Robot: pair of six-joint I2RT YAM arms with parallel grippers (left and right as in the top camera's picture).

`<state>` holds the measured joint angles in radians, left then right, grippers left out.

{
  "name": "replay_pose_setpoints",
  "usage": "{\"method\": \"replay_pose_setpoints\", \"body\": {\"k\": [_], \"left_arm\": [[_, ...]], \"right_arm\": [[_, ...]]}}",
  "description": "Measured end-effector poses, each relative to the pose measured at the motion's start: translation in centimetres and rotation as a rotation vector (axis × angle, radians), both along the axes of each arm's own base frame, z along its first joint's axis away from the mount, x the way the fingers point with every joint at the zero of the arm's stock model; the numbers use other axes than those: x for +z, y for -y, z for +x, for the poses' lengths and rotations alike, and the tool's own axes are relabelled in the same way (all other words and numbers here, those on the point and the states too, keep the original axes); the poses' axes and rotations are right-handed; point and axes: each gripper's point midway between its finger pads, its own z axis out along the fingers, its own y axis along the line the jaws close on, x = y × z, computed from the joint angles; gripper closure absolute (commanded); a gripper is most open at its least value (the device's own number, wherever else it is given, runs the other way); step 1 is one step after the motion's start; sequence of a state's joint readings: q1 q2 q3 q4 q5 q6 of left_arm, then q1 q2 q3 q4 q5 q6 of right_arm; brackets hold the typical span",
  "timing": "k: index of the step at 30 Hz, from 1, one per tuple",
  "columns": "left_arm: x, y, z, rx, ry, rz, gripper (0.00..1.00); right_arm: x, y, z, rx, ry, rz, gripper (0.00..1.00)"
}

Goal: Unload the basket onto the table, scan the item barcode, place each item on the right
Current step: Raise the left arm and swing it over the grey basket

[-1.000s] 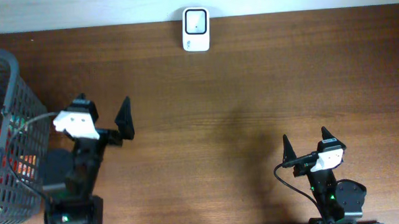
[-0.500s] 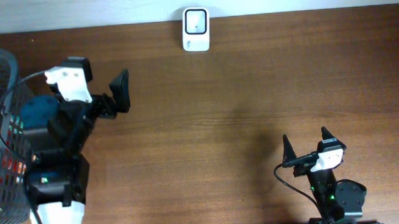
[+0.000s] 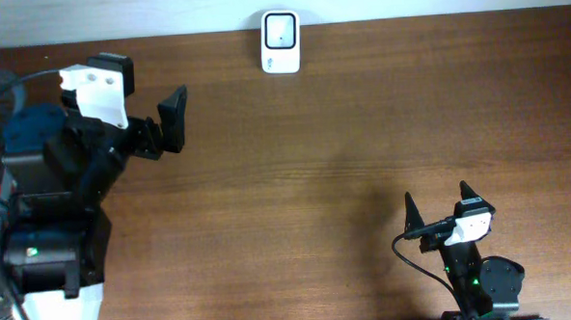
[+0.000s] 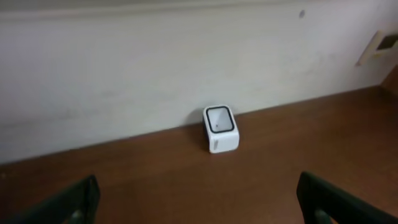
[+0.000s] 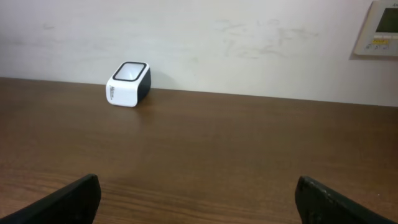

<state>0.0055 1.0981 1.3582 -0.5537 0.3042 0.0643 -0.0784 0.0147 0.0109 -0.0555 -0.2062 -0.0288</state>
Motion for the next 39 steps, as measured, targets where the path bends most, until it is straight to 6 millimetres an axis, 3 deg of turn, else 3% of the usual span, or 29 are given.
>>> {"method": "replay_pose_setpoints", "body": {"k": [4, 28, 35, 39], "left_arm": [[1.1, 0.0, -0.2, -0.004, 0.002, 0.013, 0.01], [-0.6, 0.0, -0.3, -0.006, -0.069, 0.021, 0.01], [-1.6, -0.3, 1.5, 0.011, -0.095, 0.025, 0.01], [-1.2, -1.3, 3.1, 0.07, -0.113, 0.039, 0.01]], "right_arm": [[0.0, 0.0, 0.0, 0.0, 0.0, 0.0, 0.01], [0.0, 0.0, 0.0, 0.0, 0.0, -0.001, 0.01], [0.0, 0.0, 0.0, 0.0, 0.0, 0.0, 0.01], [0.0, 0.0, 0.0, 0.0, 0.0, 0.0, 0.01]]}}
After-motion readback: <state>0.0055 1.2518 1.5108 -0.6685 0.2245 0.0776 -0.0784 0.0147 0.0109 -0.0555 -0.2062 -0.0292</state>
